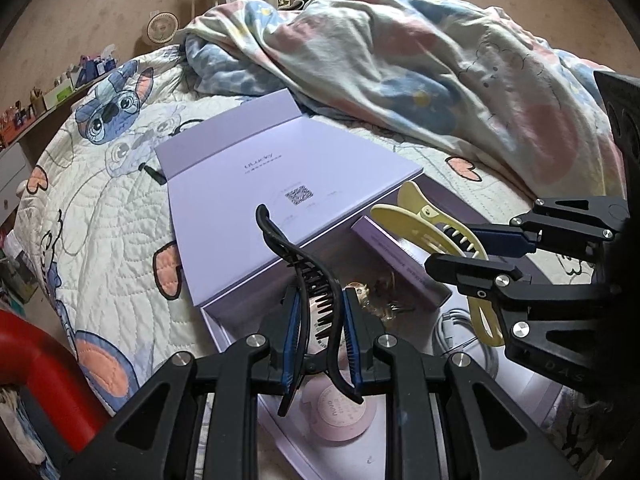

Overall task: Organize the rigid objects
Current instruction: 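Lower both claw clips into the box and open both grippers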

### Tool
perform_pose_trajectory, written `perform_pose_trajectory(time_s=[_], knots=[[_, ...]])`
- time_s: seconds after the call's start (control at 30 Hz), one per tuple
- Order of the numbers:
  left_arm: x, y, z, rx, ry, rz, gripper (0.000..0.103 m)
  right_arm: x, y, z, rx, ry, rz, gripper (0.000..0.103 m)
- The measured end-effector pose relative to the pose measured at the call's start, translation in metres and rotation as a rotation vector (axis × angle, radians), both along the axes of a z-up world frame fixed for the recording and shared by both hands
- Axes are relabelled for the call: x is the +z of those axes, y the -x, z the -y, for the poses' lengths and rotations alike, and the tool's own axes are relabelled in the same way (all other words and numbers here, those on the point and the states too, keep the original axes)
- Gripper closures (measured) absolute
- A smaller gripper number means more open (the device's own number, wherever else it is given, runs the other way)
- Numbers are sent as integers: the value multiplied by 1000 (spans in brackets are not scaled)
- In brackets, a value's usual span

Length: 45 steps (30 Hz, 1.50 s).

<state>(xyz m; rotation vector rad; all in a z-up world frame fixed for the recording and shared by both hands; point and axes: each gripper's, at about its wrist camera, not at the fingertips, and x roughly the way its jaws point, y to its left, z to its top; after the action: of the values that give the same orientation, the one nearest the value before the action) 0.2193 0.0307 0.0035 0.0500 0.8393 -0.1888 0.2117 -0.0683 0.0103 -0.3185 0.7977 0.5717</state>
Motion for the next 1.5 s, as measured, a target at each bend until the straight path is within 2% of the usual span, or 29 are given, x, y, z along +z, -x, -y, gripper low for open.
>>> perform_pose_trajectory(time_s=[0.33,0.43,0.87,1.4,1.47,1.5], knots=[[-20,-6,-3,-16,43,-79,83,-14,-12,-3,-18,17,-29,82],[-25,-6,-2,-17,42,-95,83,-15,-13,-4,-33,30,-13,81],[-30,-11,5,-27,27,-90,83,-35,-15,-13,-39,93,-52,81],[-32,-11,5,-43,21,-91,83,-38,-20,-13,-63,128,-85,81],[-32,-10,6,-46,16,-87,83,-38,-20,-12,-68,131,-88,80],[-32,-8,6,-48,16,-86,83,-37,-20,-12,-71,132,-88,73]])
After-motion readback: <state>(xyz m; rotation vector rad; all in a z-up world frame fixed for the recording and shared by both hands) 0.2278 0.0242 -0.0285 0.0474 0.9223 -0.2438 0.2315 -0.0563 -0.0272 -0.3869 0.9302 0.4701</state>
